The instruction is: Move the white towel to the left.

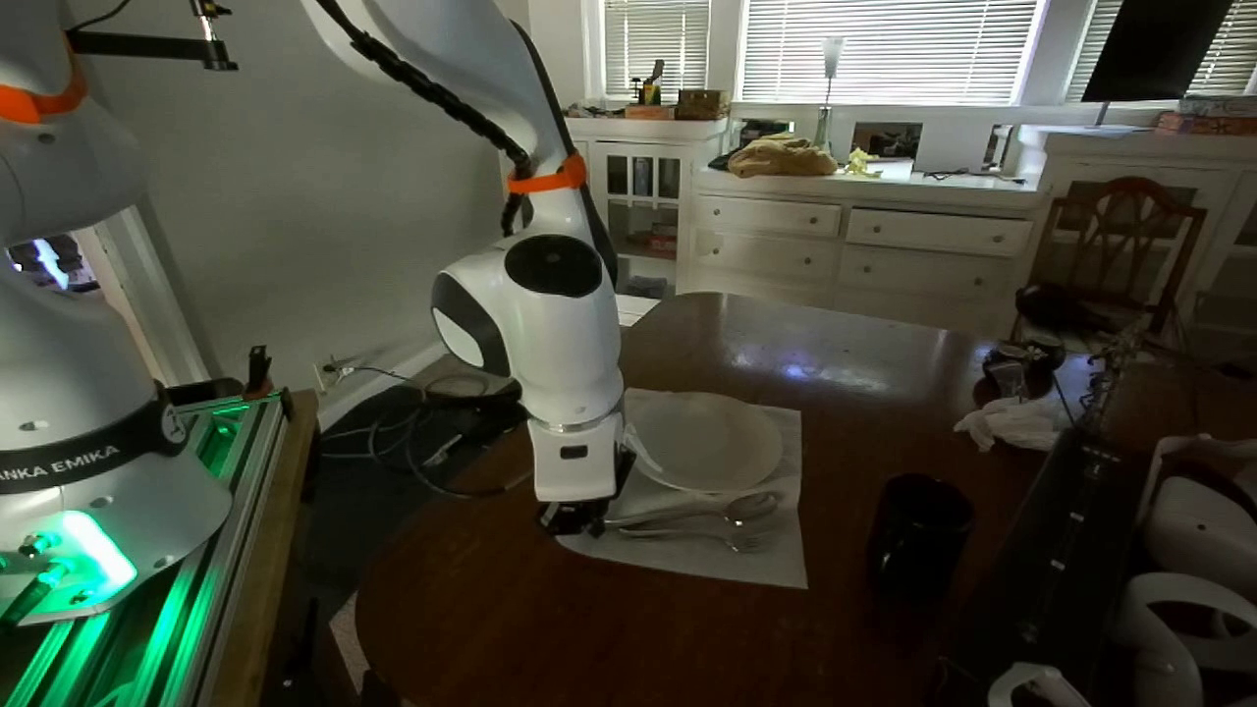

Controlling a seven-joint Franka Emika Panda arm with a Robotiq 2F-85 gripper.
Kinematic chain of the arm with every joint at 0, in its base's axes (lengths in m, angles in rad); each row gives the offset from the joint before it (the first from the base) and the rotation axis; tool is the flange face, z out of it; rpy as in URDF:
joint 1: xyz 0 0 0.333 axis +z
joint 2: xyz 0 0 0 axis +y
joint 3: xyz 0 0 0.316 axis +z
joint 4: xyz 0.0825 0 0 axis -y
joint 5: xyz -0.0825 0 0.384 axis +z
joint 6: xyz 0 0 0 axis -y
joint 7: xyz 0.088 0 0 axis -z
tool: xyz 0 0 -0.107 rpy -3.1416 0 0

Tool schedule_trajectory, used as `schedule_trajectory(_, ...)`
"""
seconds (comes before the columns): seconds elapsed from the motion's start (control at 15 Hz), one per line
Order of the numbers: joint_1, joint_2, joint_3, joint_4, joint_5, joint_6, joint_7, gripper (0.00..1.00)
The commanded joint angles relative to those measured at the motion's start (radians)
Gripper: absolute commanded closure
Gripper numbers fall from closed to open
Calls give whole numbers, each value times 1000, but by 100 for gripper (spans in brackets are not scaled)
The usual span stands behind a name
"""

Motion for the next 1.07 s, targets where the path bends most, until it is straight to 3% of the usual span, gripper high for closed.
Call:
schedule_trajectory(0.0, 5, 36, 2, 13, -2, 33, -10, 100)
schedule_trajectory(0.53, 39, 48, -21, 9, -22, 23, 12, 100)
schedule_trajectory(1.0, 123, 50, -58, -17, -36, -2, 68, 100)
